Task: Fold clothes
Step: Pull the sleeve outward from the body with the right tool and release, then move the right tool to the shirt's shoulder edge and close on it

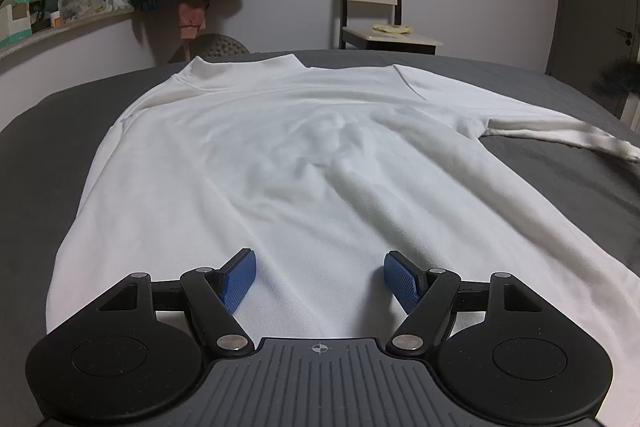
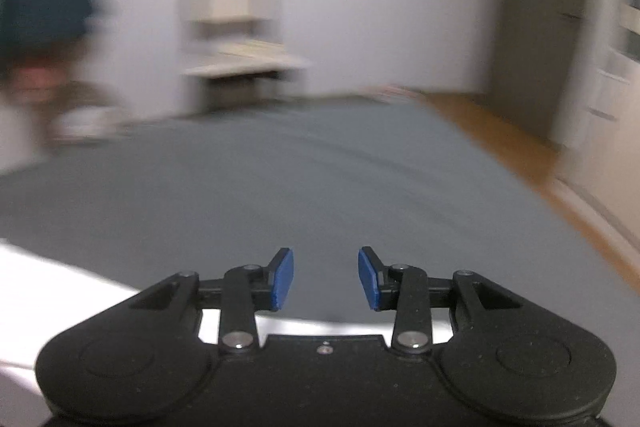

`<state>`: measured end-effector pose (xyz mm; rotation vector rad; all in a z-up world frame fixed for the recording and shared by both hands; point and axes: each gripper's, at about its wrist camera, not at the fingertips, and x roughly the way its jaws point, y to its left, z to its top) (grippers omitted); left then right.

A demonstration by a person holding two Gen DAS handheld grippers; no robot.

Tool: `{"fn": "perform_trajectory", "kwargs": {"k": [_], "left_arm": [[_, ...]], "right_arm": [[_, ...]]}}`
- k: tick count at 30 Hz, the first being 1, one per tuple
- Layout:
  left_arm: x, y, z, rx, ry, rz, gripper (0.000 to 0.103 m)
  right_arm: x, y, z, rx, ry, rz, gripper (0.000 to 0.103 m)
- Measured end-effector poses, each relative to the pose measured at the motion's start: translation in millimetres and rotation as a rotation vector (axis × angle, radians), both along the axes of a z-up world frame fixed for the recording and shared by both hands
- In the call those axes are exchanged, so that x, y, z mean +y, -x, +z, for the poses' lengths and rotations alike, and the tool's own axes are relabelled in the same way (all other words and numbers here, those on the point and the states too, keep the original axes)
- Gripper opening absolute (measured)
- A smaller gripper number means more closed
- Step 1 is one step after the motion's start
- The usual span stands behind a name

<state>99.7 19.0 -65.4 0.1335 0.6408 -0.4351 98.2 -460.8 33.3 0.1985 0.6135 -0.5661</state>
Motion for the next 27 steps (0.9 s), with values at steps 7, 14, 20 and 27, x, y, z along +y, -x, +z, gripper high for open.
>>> {"fn": "perform_trajectory", "kwargs": {"k": [7, 14, 20, 27], "left_arm": [[5, -2, -1, 0.008, 0.036, 0.004, 0.072], [3, -6, -5, -0.002, 0.037, -0.007, 0.072], [6, -10, -5, 0.003, 0.058, -0.008, 0.072], [3, -11, -5, 0.001, 0.053, -0.006, 0.072]], "right_arm": [[146, -151, 26, 0.048, -0.078, 0.568, 0.027], [223, -255, -11, 0.247, 0.109, 0.685, 0.021], [252, -270, -31, 0.319, 0.127, 0.696, 0.021], [249, -274, -43, 0.396, 0.085, 0.748, 0.022]]}}
